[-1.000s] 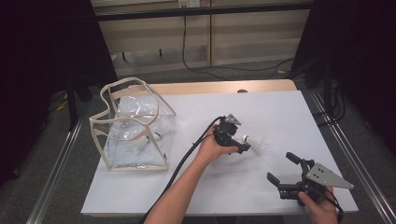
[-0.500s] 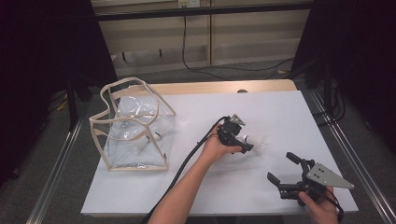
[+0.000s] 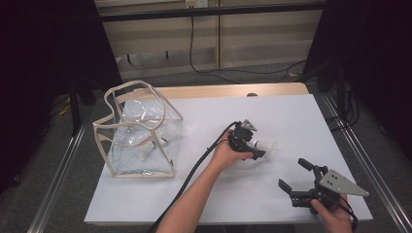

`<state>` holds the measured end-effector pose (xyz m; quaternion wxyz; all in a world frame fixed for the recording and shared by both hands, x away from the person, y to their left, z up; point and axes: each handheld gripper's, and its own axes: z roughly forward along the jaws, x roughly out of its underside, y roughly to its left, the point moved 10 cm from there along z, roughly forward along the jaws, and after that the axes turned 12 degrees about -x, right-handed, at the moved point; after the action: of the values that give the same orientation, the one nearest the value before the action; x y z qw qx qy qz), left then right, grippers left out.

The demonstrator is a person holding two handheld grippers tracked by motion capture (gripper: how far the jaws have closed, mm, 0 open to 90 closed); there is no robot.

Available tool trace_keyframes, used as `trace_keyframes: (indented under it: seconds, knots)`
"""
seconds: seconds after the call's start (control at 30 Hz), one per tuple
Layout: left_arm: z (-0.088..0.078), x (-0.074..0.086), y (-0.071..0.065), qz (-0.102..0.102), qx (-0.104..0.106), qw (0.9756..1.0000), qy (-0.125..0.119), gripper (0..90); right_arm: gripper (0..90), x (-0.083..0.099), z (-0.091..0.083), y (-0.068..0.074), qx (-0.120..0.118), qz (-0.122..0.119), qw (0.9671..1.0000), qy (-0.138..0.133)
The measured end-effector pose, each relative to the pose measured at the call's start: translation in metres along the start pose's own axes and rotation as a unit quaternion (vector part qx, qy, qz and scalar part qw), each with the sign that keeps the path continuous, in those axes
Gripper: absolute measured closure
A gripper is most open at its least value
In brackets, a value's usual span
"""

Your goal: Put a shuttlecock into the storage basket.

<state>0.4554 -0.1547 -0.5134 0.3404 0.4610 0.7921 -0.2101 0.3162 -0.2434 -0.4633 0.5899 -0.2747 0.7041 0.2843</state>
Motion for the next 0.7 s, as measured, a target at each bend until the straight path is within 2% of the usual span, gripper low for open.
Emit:
trace_keyframes:
  seconds: [0.13,0.27,0.6,0.7]
  knots:
    - [-0.0008,-0.0001,-0.0001,0.013,0.0,0.9999,-0.002,24.0,1.8,-0.0003,-0.0001,0.0003,-0.001,0.001,1.0,-0.001]
    - [-0.0012,-0.0011,-0.0015,0.017,0.0,0.9998,-0.005,26.6,1.7,-0.0001,0.0,0.0001,-0.001,0.0,1.0,0.0]
    - [0.0016,-0.0021,-0.0022,0.016,0.002,0.9998,-0.01,27.8,1.8,-0.0003,0.0002,0.0001,-0.002,0.005,1.0,-0.003]
    - [0.0033,-0.0026,-0.0014,0.022,0.001,0.9997,-0.011,28.4,1.8,-0.0003,0.0002,0.0001,-0.002,0.005,1.0,-0.003]
